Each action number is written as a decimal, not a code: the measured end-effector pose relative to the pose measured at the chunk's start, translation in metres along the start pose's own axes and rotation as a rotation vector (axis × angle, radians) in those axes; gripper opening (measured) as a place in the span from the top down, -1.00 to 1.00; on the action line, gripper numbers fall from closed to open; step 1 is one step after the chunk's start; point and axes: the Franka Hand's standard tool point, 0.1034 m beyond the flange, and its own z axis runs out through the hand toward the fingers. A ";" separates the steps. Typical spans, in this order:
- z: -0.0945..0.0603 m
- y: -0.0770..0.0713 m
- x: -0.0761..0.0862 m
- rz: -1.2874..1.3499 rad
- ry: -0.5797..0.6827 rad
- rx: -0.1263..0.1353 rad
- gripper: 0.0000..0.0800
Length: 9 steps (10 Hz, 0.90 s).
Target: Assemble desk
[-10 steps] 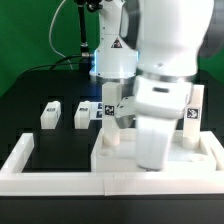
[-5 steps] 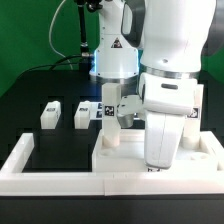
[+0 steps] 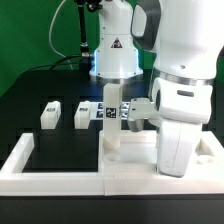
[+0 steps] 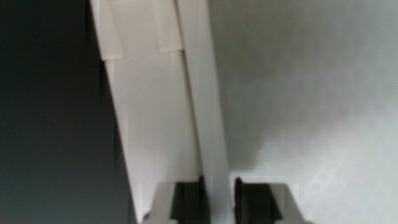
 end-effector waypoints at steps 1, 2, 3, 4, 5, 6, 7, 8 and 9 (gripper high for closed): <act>0.000 0.000 -0.001 -0.001 -0.001 0.002 0.84; 0.000 0.000 -0.002 -0.001 -0.001 0.003 0.84; 0.000 0.000 -0.002 0.001 0.000 0.002 0.84; 0.000 0.000 -0.002 0.002 0.000 0.002 0.25; 0.000 0.000 -0.002 0.002 0.000 0.002 0.25; 0.000 0.000 -0.002 0.002 0.000 0.002 -0.20; 0.001 0.000 -0.003 0.003 0.000 0.003 -0.48; 0.001 0.000 -0.003 0.004 0.000 0.003 -0.48; 0.001 0.000 -0.004 0.004 -0.001 0.003 -0.60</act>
Offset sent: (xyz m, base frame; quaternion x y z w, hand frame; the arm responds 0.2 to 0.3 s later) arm 0.0000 0.0000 0.0000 0.0000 0.0000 0.0000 1.0000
